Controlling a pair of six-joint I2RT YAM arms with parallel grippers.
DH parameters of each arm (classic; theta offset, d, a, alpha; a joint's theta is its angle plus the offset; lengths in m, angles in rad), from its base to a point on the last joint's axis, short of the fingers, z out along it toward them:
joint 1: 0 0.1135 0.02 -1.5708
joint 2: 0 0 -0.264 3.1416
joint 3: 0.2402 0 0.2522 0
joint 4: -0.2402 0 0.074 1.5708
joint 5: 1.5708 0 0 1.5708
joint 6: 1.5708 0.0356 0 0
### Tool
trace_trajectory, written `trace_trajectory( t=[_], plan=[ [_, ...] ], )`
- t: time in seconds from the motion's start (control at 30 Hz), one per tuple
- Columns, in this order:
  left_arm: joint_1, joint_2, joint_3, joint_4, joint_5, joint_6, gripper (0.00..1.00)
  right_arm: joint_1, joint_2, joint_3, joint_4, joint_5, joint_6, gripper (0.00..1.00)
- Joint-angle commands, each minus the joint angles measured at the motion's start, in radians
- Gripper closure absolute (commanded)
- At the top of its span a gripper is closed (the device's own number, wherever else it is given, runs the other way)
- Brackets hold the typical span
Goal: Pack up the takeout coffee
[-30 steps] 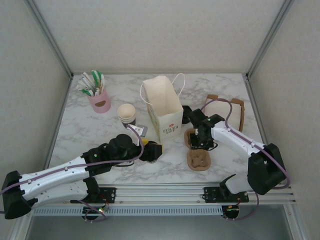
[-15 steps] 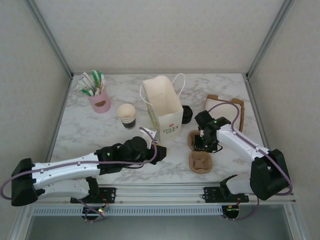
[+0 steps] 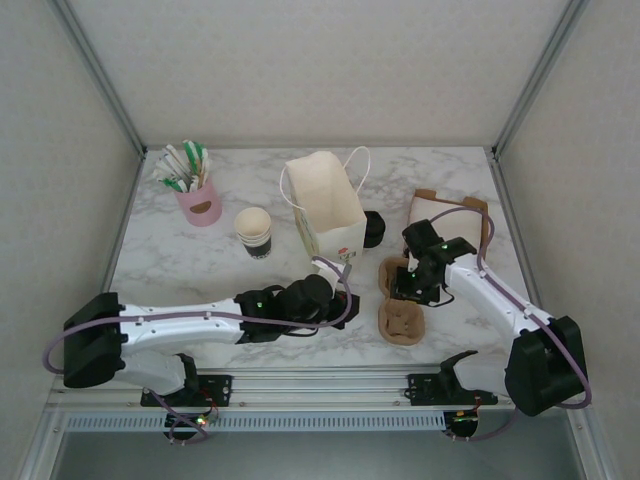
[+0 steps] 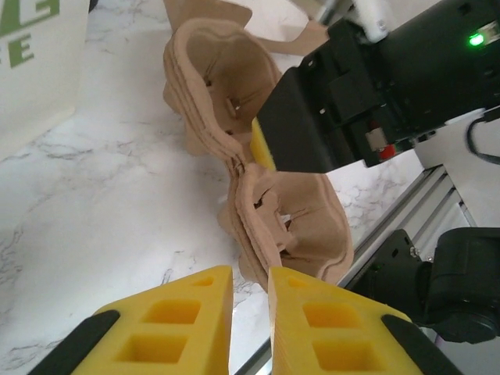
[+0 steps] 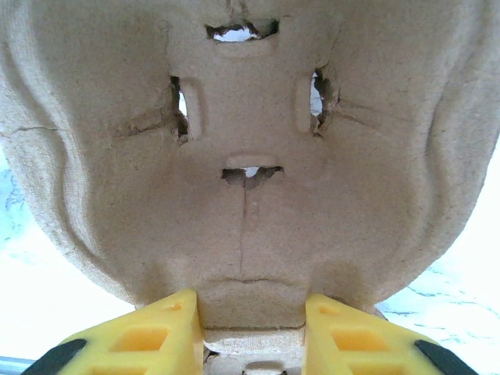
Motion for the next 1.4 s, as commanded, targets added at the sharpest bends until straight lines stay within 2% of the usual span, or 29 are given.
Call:
trace_trajectory(
  t=[0.0, 0.23, 0.47, 0.77, 1.17, 1.37],
  plan=[
    [-0.009, 0.046, 0.036, 0.054, 0.035, -0.036, 0.78, -0.014, -0.025, -0.012, -0.001, -0.027, 0.003, 0.69],
    [-0.003, 0.138, 0.056, 0.081, 0.127, -0.062, 0.73, -0.030, -0.029, -0.014, 0.004, -0.046, -0.002, 0.69],
    [0.013, 0.185, 0.044, 0.142, 0.260, -0.063, 0.82, -0.037, -0.022, -0.015, 0.007, -0.051, -0.004, 0.69],
    [0.040, 0.226, 0.020, 0.205, 0.398, -0.078, 0.80, -0.042, -0.016, -0.016, 0.010, -0.064, -0.006, 0.70],
    [0.053, 0.265, 0.012, 0.220, 0.436, -0.089, 0.85, -0.046, -0.011, -0.014, 0.008, -0.078, -0.006, 0.70],
    [0.085, 0.256, -0.034, 0.299, 0.490, -0.141, 0.84, -0.048, -0.021, -0.016, 0.004, -0.081, -0.003, 0.70]
  ],
)
